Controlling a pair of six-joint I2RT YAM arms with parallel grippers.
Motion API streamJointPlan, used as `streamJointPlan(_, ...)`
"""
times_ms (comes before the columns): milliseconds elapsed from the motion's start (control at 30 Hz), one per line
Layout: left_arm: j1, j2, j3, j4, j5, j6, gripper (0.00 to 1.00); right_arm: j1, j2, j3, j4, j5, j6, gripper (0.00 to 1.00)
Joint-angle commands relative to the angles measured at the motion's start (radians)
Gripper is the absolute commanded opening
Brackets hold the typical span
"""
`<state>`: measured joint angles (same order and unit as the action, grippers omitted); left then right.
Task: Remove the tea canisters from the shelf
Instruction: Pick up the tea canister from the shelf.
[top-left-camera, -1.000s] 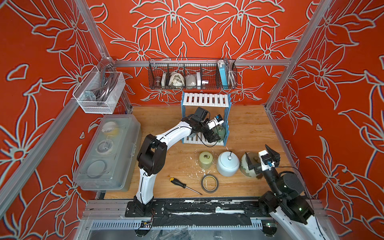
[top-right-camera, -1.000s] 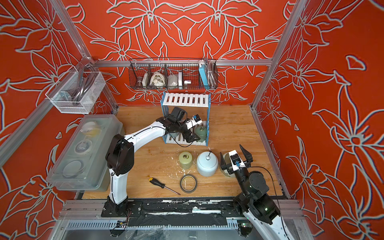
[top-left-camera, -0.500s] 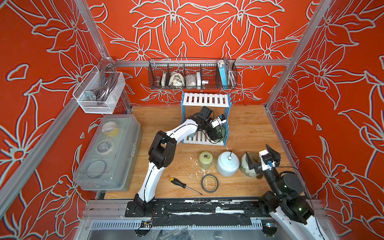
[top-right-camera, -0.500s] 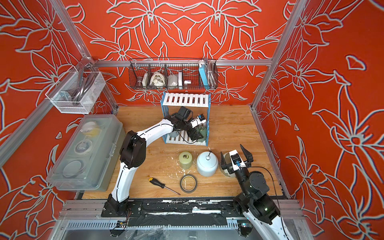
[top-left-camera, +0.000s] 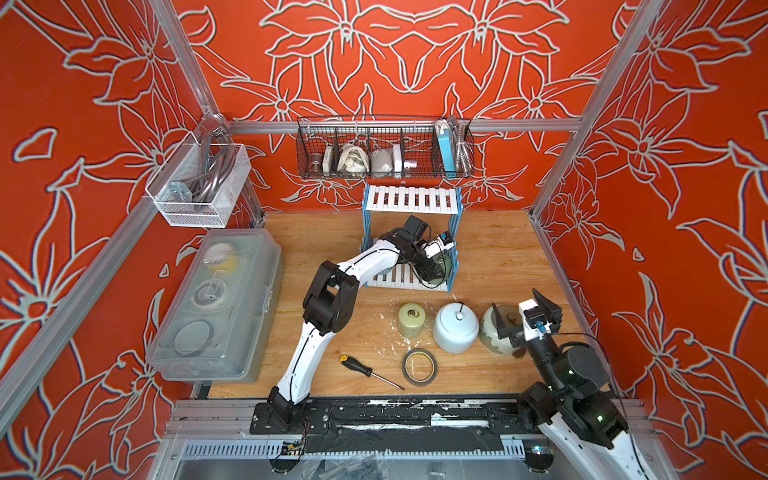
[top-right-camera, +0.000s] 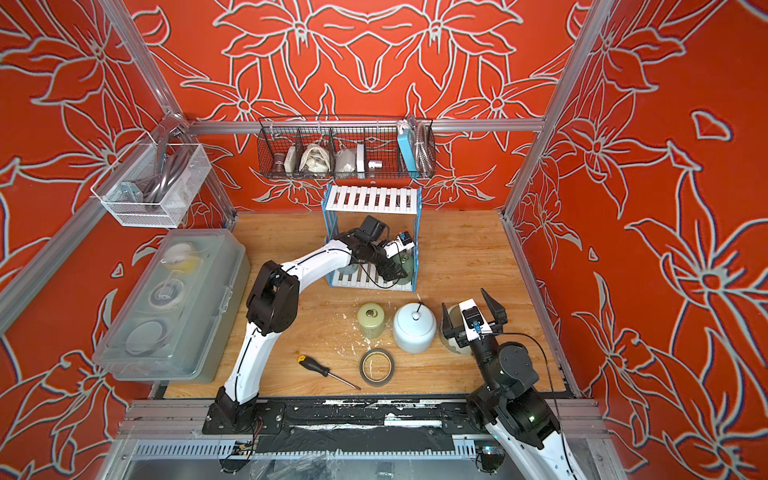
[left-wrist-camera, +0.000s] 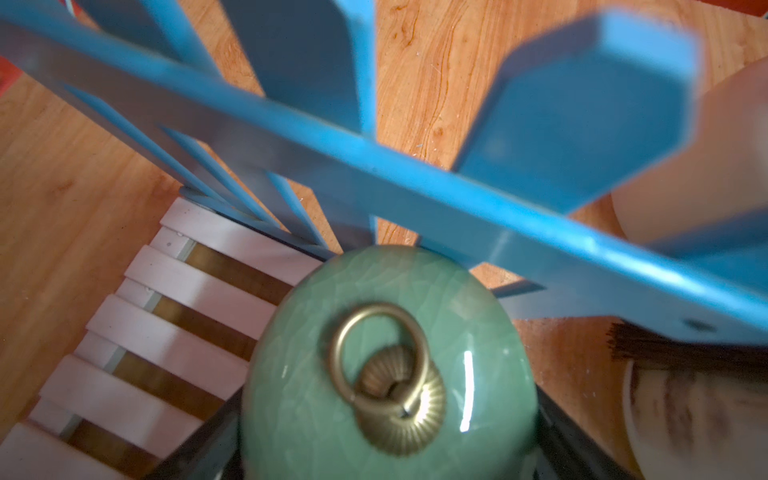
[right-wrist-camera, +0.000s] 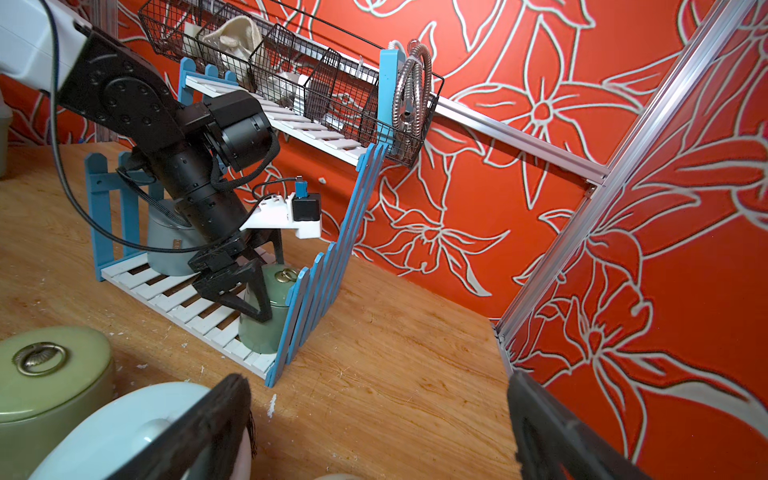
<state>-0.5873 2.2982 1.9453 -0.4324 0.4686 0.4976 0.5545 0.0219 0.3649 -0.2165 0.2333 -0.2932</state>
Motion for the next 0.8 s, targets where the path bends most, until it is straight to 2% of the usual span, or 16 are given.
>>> streamJointPlan(0,-0.019,0.021,0.026,-0.004,0.051,-0.008,0.71,-0.006,-0.014,-0.004,0.010,-0.018,0.007,1.00)
streamJointPlan(67,-0.019,0.017,0.028,-0.009,0.041,-0.007,0.61,-0.008,-0.015,-0.007,0.014,-0.017,0.006,0.99)
streamJointPlan(167,-0.017,-0.013,0.008,-0.007,0.045,0.004,0.53,-0.009,-0.014,-0.008,0.014,-0.020,0.005,1.00)
streamJointPlan(267,-0.014,-0.055,-0.023,0.002,0.047,0.007,0.49,-0.010,-0.014,-0.004,0.009,-0.023,0.005,1.00)
streamJointPlan(767,0.000,-0.292,-0.154,0.011,0.073,-0.023,0.47,-0.014,-0.015,-0.004,0.009,-0.022,0.003,1.00)
